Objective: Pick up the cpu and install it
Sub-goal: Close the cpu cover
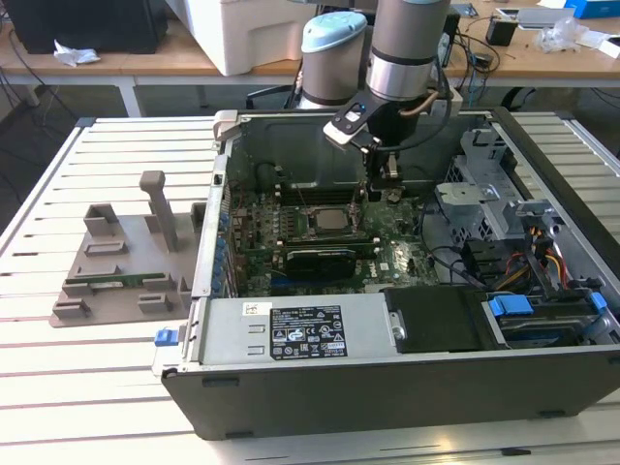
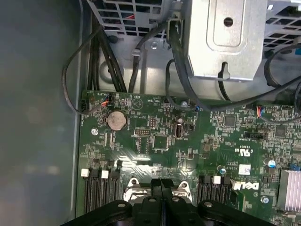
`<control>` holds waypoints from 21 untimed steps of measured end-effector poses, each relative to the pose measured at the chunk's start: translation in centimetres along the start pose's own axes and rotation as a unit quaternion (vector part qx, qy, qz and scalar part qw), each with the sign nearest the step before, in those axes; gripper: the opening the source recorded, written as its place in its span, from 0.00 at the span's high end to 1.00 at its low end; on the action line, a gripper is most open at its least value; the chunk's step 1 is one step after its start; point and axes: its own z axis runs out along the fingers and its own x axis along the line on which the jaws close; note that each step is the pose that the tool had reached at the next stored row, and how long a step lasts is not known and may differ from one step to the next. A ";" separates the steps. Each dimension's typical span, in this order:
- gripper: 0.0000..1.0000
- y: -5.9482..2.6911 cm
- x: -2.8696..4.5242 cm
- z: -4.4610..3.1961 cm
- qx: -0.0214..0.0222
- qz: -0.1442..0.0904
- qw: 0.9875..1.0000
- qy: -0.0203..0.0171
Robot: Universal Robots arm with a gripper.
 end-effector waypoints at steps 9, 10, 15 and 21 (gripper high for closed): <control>0.89 -1.12 0.08 0.05 0.000 0.000 1.000 0.000; 0.89 -1.20 0.08 0.05 0.000 0.000 1.000 0.000; 0.89 -1.67 0.12 0.08 0.000 0.000 1.000 0.000; 0.89 -2.51 0.18 0.16 0.000 0.000 1.000 0.000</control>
